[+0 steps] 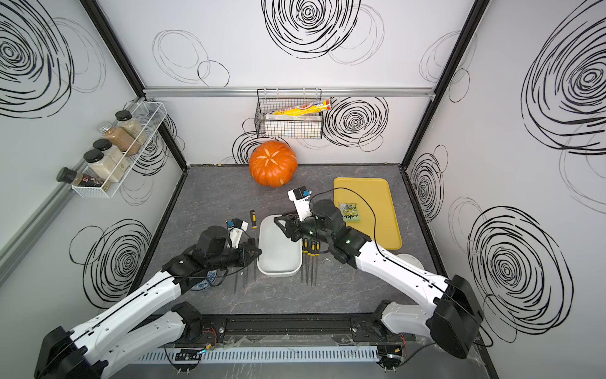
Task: Take the file tool out of the storage box
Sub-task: Place the file tool at the center of the board.
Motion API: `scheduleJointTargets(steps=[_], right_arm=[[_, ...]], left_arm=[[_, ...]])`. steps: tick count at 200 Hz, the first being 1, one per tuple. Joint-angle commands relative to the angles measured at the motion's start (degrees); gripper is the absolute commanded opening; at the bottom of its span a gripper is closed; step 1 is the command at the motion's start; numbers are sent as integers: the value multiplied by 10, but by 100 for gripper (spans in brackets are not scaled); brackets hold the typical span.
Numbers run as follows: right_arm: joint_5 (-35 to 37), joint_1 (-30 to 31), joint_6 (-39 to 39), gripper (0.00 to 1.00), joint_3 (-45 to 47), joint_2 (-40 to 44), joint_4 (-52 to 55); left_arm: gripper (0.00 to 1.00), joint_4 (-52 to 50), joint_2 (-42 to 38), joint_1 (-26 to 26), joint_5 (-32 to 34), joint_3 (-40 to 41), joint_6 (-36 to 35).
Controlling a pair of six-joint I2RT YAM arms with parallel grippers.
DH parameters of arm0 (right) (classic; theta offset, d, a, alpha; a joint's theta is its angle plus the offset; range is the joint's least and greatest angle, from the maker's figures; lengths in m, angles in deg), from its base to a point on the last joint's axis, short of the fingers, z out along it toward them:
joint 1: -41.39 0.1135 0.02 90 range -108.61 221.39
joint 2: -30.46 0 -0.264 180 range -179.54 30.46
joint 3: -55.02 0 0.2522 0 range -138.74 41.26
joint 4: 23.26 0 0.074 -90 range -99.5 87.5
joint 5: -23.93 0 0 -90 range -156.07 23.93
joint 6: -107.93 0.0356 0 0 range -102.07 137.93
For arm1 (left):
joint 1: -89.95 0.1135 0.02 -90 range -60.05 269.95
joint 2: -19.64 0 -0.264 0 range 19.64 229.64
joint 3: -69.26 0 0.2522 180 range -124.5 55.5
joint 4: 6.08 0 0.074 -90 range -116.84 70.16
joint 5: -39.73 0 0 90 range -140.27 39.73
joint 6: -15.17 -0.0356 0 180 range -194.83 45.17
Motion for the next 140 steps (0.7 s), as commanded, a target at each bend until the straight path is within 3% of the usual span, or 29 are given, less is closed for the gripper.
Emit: scheduleJointTargets(steps=[1,24,38,83,140], right_arm=[[5,-26,-58,43,21,7,73],[-23,-29,-53,44,52,2,43],[-47,-28,-49,44,54,-7,45],[-58,-28,-46,44,67,11,47],[-48,-28,-45,45,76,36,46]], left_arm=[[0,-195,14,0,118,-63,-6],[0,-268,47,1,155,-83,11],[0,-294,76,3,144,-73,10],[0,-323,127,24,165,-21,22],[3,-321,260,35,161,-31,-3]])
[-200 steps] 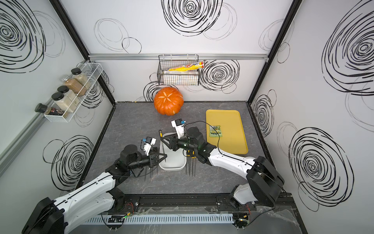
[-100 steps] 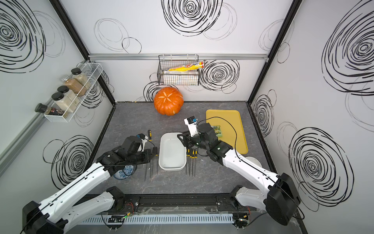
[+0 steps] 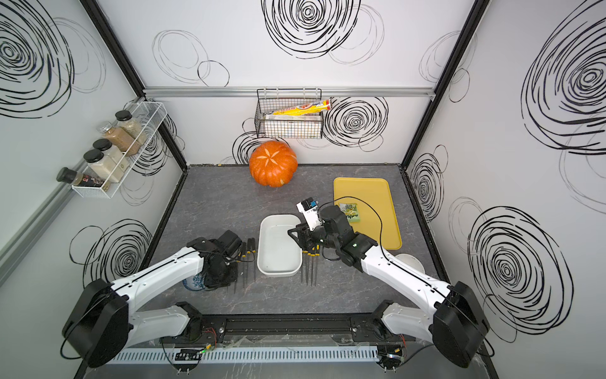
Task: Take the file tool out of the storage box
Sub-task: Place the file tool at the center of the board.
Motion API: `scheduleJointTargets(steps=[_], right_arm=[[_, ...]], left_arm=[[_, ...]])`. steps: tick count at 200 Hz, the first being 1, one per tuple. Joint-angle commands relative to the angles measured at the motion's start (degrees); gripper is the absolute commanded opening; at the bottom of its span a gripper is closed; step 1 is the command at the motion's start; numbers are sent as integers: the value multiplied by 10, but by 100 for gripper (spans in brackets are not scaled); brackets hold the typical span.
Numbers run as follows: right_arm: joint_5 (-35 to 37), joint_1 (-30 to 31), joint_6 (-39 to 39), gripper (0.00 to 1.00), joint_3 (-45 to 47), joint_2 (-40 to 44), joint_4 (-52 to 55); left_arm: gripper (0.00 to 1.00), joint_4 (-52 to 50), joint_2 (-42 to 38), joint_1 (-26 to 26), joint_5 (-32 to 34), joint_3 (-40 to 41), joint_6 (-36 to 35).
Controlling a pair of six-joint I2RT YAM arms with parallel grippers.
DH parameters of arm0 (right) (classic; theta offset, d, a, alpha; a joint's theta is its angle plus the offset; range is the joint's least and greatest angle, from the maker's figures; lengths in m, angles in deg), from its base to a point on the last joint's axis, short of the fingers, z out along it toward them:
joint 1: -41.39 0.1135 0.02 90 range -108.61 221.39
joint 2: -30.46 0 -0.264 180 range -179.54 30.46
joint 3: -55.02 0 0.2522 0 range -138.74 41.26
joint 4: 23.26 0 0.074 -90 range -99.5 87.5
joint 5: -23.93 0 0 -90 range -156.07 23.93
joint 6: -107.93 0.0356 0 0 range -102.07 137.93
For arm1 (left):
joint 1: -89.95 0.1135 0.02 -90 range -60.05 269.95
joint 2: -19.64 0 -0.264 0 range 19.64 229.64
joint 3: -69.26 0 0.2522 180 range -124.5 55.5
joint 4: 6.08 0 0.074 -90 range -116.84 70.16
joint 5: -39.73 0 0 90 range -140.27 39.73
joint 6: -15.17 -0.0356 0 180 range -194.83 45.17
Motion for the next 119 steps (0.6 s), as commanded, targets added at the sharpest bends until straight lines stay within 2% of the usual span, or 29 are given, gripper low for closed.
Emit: scheduleJointTargets(steps=[1,69,89,96,109,119], right_arm=[[0,2,-5,45,7,11,-1],[-8,2,2,45,15,11,-9],[-7,2,1,45,16,9,-6],[-7,2,1,45,17,10,-5],[-5,1,1,45,19,10,-7],[-2,1,1,45,20,10,-6]], left_arm=[[4,-17,46,5,10,-7,-17],[2,15,131,17,-3,-27,-53],[2,20,129,17,-6,-33,-58],[3,21,127,18,-6,-34,-57],[15,21,128,20,-10,-31,-59],[16,22,129,17,-10,-30,-60]])
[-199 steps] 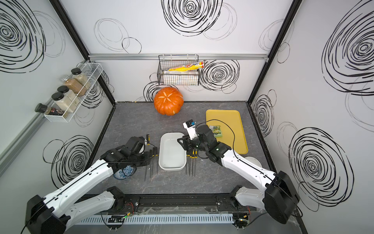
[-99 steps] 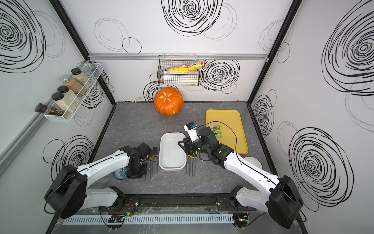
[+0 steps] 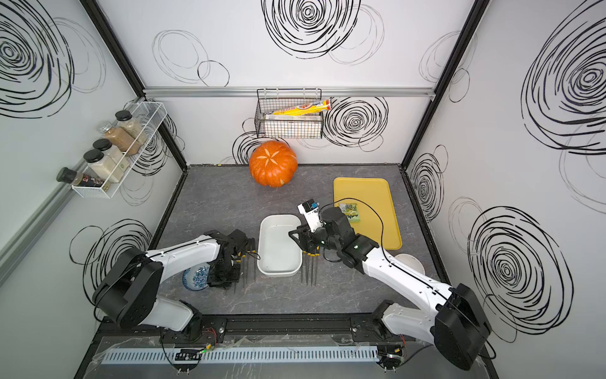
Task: Take the file tool out of the storage box
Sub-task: Place the file tool at the center of the board, then reset both arms
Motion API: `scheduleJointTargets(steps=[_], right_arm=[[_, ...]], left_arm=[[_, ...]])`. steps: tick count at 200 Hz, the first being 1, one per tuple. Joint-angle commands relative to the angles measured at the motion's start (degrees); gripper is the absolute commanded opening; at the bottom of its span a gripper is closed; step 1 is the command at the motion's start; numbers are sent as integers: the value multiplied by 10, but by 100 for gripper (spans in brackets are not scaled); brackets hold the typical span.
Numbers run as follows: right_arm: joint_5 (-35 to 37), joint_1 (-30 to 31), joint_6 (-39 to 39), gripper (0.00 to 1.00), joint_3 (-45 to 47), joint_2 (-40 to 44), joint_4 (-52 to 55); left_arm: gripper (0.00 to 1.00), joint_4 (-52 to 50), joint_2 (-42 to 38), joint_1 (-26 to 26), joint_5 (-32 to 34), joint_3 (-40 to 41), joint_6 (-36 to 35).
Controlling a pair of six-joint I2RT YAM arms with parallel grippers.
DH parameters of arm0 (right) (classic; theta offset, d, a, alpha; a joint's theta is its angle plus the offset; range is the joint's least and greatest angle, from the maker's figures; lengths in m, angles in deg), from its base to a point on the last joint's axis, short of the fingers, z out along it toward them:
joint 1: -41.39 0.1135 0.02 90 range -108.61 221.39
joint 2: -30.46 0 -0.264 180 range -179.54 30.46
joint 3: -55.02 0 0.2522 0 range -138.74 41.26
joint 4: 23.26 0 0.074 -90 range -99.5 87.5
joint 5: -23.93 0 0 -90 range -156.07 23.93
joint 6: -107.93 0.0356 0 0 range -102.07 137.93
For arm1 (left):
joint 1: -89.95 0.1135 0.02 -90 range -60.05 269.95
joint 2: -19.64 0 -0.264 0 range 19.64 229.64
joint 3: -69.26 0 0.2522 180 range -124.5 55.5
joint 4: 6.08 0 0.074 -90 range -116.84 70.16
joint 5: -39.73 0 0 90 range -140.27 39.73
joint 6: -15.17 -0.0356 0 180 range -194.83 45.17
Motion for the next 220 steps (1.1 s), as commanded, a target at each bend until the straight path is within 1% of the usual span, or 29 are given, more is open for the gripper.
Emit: scheduleJointTargets(steps=[1,10,29,52,70,79,83,89,100,102,103,104,105,107,109,125,138,147,155,160,168,178,183,190,196,204,210,220], right_arm=[[1,1,0,45,7,7,-5],[1,2,1,45,10,6,-7],[2,2,1,46,12,0,-8],[1,2,3,46,15,-6,-12],[3,2,-6,46,14,-3,-12],[18,1,-18,46,9,4,-4],[32,0,-24,47,6,9,1],[53,1,-33,47,2,16,8],[90,-1,-51,49,0,35,8],[97,-1,-54,49,2,38,7],[99,-1,-55,51,2,40,6],[104,-1,-56,54,2,42,6],[108,-2,-57,55,2,44,5],[115,-2,-60,58,3,47,2],[122,-2,-63,61,4,51,1],[175,-4,-85,83,14,78,-23],[236,-4,-100,99,35,97,-58],[290,-4,-114,100,59,108,-91],[341,-7,-126,100,82,115,-120],[369,-12,-135,100,93,117,-136],[408,-20,-152,100,111,122,-160],[462,-29,-171,100,139,126,-194],[481,-36,-184,100,152,127,-213],[505,-46,-207,100,170,127,-239],[516,-64,-224,100,183,124,-264],[520,-96,-225,100,194,121,-287],[508,-125,-220,100,203,118,-306],[482,-175,-210,100,230,107,-361]], left_arm=[[16,32,9,2,-7,1,-17],[21,31,8,2,-4,-1,-15],[23,30,4,6,-4,-2,-15],[32,28,-9,8,-2,-6,-17],[35,18,-42,6,13,-22,-3],[37,19,-69,6,19,-37,8],[42,22,-82,5,22,-48,13],[53,34,-100,4,25,-63,18],[65,77,-131,3,35,-87,29],[71,88,-136,4,38,-89,31],[76,93,-138,4,39,-90,32],[87,101,-142,4,39,-91,32],[93,107,-145,4,40,-93,33],[98,118,-149,5,40,-95,33],[99,134,-155,5,39,-97,34],[99,258,-204,1,50,-90,30],[99,384,-257,1,89,-49,19],[99,495,-300,1,129,8,-15],[99,578,-334,5,191,58,-11],[99,626,-351,10,212,89,-19],[99,709,-375,17,228,134,-75],[99,792,-390,19,275,183,-125],[99,835,-392,23,278,205,-166],[99,858,-390,32,270,219,-217],[99,861,-385,41,271,219,-246],[99,855,-369,60,287,213,-256],[99,855,-356,77,283,209,-258],[99,904,-329,101,273,226,-272]])
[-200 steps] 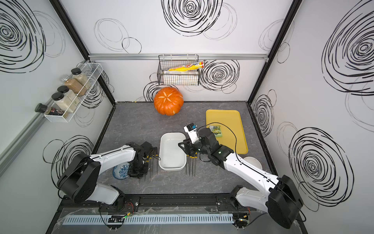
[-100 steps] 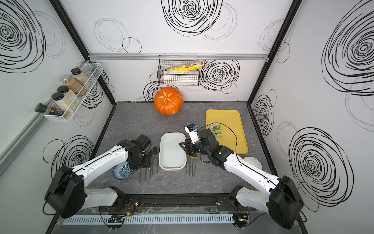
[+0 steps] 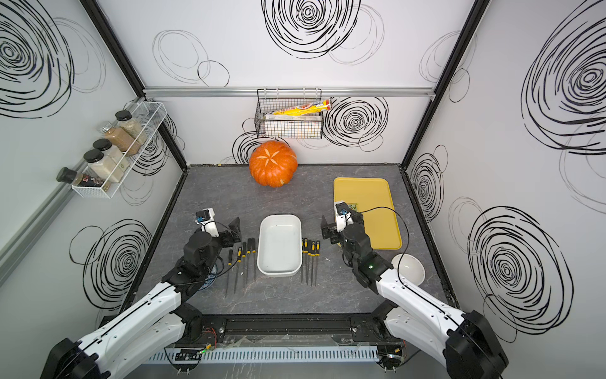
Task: Take the file tool out of the storage box
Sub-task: Reset both arms
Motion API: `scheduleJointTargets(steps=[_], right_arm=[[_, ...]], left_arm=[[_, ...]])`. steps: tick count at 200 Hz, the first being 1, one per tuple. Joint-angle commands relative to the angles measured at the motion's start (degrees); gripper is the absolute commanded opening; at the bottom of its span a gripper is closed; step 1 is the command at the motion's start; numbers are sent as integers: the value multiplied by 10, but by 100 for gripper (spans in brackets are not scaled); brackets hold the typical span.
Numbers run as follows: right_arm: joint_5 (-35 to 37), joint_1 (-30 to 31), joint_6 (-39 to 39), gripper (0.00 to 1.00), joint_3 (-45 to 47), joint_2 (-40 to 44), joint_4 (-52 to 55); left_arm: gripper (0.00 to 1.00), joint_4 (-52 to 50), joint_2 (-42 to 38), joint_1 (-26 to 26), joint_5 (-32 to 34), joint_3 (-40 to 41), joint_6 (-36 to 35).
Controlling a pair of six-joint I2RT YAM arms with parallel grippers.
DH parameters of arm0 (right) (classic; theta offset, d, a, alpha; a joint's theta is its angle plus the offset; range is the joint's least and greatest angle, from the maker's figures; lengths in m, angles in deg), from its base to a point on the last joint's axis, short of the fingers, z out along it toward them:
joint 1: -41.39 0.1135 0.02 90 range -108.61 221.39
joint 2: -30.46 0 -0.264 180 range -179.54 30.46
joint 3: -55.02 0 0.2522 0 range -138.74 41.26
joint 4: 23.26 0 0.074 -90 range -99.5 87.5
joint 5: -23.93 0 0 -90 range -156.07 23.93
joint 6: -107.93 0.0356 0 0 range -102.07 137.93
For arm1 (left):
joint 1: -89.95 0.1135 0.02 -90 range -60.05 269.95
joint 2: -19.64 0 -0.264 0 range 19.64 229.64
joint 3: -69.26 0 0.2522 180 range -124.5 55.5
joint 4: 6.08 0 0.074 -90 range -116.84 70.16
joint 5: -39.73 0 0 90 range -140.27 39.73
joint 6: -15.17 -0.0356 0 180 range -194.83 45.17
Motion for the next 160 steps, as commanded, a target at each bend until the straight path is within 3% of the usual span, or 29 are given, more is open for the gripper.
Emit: scheduleJointTargets(steps=[1,24,54,63,72,82,98,115,131,143,160], right_arm=[[44,-89,-27,100,38,-12,-153],[29,-162,-65,100,120,-94,-358],[-1,-214,-21,100,129,-225,-426],[18,-215,-34,100,132,-262,-493],[22,-217,-33,100,121,-258,-462],[14,-227,-25,100,129,-262,-472],[-10,-258,-8,100,163,-322,-607],[-17,-264,-3,100,161,-347,-624],[-18,-265,4,100,148,-331,-568],[-18,-265,2,100,154,-342,-595],[-19,-265,1,100,158,-339,-604]], left_arm=[[99,185,37,48,38,12,-99],[99,368,120,68,61,87,-157],[99,600,277,124,35,135,-157],[99,576,287,123,12,119,-176],[99,544,307,132,-3,97,-173],[99,593,349,145,-23,96,-166],[99,681,415,176,-45,102,-147],[99,536,387,191,-100,59,-134],[99,590,407,204,-120,64,-134],[99,536,395,205,-123,53,-126],[99,572,407,207,-125,60,-132]])
